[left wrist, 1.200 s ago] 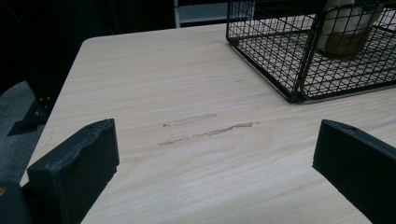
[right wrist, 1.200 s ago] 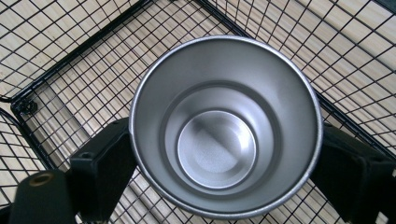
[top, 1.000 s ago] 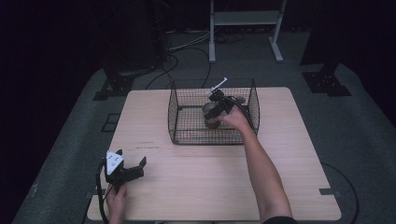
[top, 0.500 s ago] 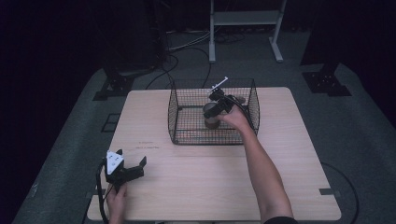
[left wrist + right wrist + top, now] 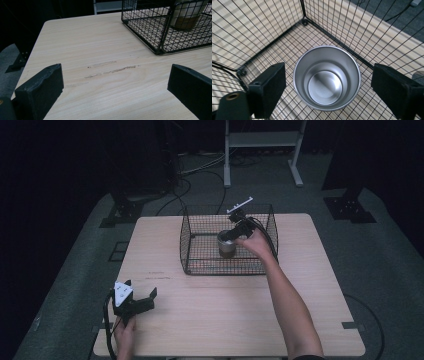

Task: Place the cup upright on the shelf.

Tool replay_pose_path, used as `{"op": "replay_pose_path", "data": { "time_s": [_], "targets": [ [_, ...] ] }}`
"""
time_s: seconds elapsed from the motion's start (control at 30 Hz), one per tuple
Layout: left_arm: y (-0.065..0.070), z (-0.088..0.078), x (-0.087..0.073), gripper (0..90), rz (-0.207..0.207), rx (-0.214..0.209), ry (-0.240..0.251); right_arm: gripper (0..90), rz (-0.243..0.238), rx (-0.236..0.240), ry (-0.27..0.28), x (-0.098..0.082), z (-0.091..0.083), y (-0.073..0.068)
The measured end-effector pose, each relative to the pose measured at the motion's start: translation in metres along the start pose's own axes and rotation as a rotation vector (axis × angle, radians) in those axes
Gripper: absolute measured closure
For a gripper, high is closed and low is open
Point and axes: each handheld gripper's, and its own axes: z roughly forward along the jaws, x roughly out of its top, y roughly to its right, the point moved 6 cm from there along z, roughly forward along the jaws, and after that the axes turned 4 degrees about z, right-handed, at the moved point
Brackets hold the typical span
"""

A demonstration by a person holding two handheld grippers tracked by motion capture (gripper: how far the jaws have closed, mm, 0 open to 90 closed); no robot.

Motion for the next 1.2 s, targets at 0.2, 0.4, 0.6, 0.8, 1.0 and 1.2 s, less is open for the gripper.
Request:
{"op": "replay_pose_path", "data": {
  "time_s": [0.2, 0.4, 0.6, 0.8, 1.0, 1.2],
  "targets": [
    [0.000, 0.000, 0.000, 0.0, 0.005, -0.002, -0.006, 13.5, -0.012, 0.044, 0.064, 0.000, -0.025, -0.007],
    [0.001, 0.000, 0.000, 0.0, 0.015, -0.002, -0.003, 13.5, -0.025, 0.089, 0.105, -0.014, -0.057, -0.015],
    [0.001, 0.000, 0.000, 0.0, 0.016, -0.001, -0.005, 13.5, -0.024, 0.114, 0.117, -0.026, -0.074, -0.015],
    [0.001, 0.000, 0.000, 0.0, 0.018, 0.000, -0.006, 13.5, -0.034, 0.125, 0.132, -0.038, -0.088, -0.016],
    [0.001, 0.000, -0.001, 0.0, 0.023, 0.000, -0.009, 13.5, -0.037, 0.146, 0.149, -0.054, -0.102, -0.017],
    [0.002, 0.000, -0.001, 0.0, 0.022, 0.003, -0.009, 13.5, -0.041, 0.162, 0.158, -0.068, -0.114, -0.018]
  ]
}}
